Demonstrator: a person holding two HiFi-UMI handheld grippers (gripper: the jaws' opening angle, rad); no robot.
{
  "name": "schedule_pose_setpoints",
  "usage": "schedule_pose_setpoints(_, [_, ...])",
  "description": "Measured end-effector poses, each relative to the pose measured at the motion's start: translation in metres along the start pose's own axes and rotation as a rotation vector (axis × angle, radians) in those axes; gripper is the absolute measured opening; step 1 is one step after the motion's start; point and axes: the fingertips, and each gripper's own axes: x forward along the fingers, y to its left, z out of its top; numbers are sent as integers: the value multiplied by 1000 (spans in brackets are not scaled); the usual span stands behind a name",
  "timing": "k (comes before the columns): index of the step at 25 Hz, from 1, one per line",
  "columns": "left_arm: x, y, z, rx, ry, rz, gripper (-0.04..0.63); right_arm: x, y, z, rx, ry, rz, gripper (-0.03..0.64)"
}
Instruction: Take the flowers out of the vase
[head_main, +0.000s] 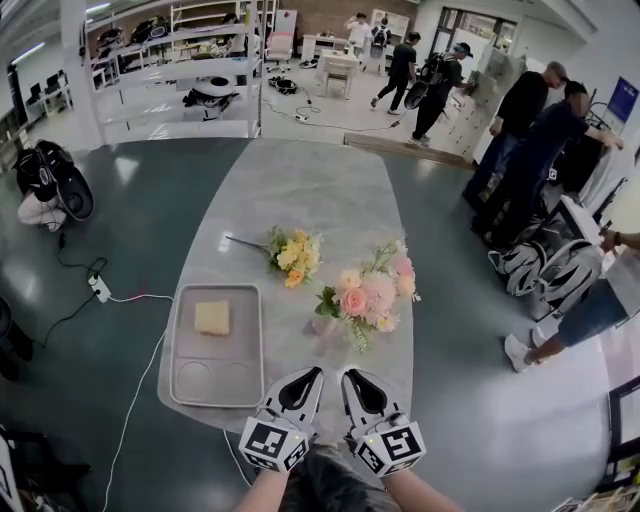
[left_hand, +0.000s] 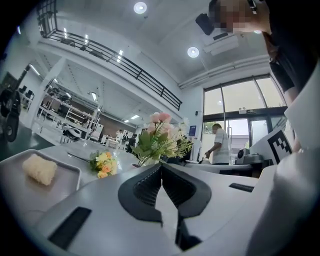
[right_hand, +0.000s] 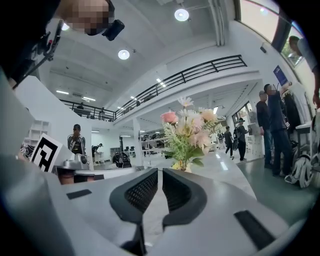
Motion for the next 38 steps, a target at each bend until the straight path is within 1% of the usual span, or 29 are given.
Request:
schedule_pose_setpoints(4, [7, 14, -2, -3, -3, 28, 15, 12, -5, -6, -1, 5, -7, 23])
schedule_pose_setpoints(9, [21, 25, -11, 42, 14, 43, 15, 27, -12, -17, -26, 10, -16, 23])
schedule_pose_setpoints(16, [32, 44, -29, 84, 32, 89, 15, 53, -21, -32, -43, -10, -57, 23])
schedule_pose_setpoints(21, [40, 46, -40, 69, 32, 81, 15, 64, -25, -36, -65, -19, -82, 26])
schedule_pose_setpoints(23, [43, 48, -44, 55, 31, 81, 15, 69, -27, -37, -72, -27, -86, 39])
schedule_pose_setpoints(25, [45, 49, -45, 59, 30, 86, 15, 73, -28, -38, -67, -33, -87, 74])
schedule_pose_setpoints(30, [47, 54, -42, 68, 15, 89, 15, 86, -30, -35, -59, -62, -91, 105])
schedule_pose_setpoints(33, [49, 55, -42, 70, -3, 86, 15, 92, -35, -32, -63, -84, -106, 116])
schedule_pose_setpoints(38, [49, 63, -44, 67, -9, 104, 15, 101, -41, -28, -64, -123, -141, 126])
